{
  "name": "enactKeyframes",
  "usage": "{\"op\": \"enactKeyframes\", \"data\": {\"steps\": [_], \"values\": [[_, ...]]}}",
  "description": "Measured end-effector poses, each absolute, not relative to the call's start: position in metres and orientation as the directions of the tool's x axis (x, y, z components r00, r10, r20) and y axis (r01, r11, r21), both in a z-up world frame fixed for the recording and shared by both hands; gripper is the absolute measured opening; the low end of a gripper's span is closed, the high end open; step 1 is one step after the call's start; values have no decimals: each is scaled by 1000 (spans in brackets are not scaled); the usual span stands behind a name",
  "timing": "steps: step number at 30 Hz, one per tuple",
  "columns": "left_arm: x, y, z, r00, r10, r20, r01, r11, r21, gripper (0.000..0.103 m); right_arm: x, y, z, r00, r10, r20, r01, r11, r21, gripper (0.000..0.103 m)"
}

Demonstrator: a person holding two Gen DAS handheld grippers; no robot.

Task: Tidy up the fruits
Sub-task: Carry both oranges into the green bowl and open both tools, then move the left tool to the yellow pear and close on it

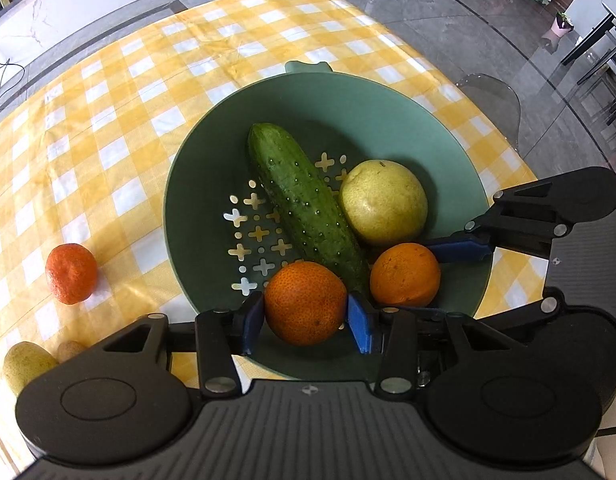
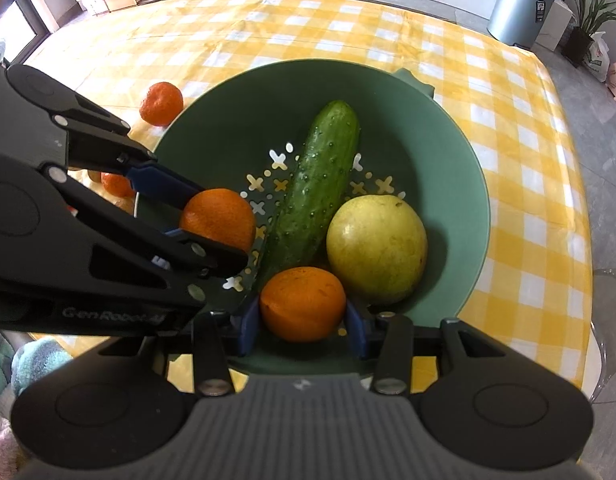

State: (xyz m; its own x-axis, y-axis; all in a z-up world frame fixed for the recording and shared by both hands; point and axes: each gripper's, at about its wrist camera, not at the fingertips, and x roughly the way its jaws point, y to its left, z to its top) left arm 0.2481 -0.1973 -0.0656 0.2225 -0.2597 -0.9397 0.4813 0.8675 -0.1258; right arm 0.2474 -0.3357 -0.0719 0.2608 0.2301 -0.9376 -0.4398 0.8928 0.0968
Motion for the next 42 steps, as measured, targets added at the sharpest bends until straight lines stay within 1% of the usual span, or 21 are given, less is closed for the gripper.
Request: {"op": "enactKeyframes", "data": {"steps": [2, 4, 6, 9, 11, 13, 17, 22, 29, 32, 36, 42], "values": [[248, -198, -66, 229, -258, -939, 478, 870, -122, 56, 246, -335, -69, 266, 225, -937, -443, 892, 88, 44], [247, -196, -65, 226, -270, -936, 474, 870, -136, 57, 245, -334, -66, 275, 215, -937, -445, 892, 74, 48], [246, -195, -63, 227, -280, -933, 471, 870, -146, 61, 243, -334, -64, 280, 211, -937, -444, 894, 68, 49], [243, -193, -57, 247, -281, -927, 467, 873, -140, 63, 240, -336, -59, 293, 217, -931, -434, 898, 72, 50], [238, -191, -51, 273, -282, -920, 458, 879, -134, 63, 237, -337, -52, 317, 217, -923, -426, 902, 66, 52], [232, -187, -42, 305, -286, -908, 453, 883, -126, 63, 232, -337, -44, 348, 217, -912, -421, 906, 54, 56], [215, -175, -21, 389, -275, -879, 438, 895, -86, 63, 217, -332, -26, 424, 216, -879, -399, 916, 33, 58], [192, -152, 2, 490, -237, -839, 386, 922, -35, 63, 197, -325, -8, 514, 232, -826, -341, 939, 51, 59], [161, -112, 27, 596, -217, -773, 311, 950, -26, 63, 160, -305, 8, 649, 224, -727, -264, 963, 61, 60], [149, -95, 31, 638, -204, -743, 276, 961, -27, 63, 144, -295, 13, 690, 241, -683, -234, 967, 105, 60], [136, -71, 31, 670, -214, -711, 249, 967, -57, 63, 123, -276, 14, 736, 254, -627, -210, 967, 145, 60], [121, -36, 25, 723, -201, -661, 212, 975, -64, 64, 100, -240, 5, 779, 291, -556, -238, 957, 167, 60]]}}
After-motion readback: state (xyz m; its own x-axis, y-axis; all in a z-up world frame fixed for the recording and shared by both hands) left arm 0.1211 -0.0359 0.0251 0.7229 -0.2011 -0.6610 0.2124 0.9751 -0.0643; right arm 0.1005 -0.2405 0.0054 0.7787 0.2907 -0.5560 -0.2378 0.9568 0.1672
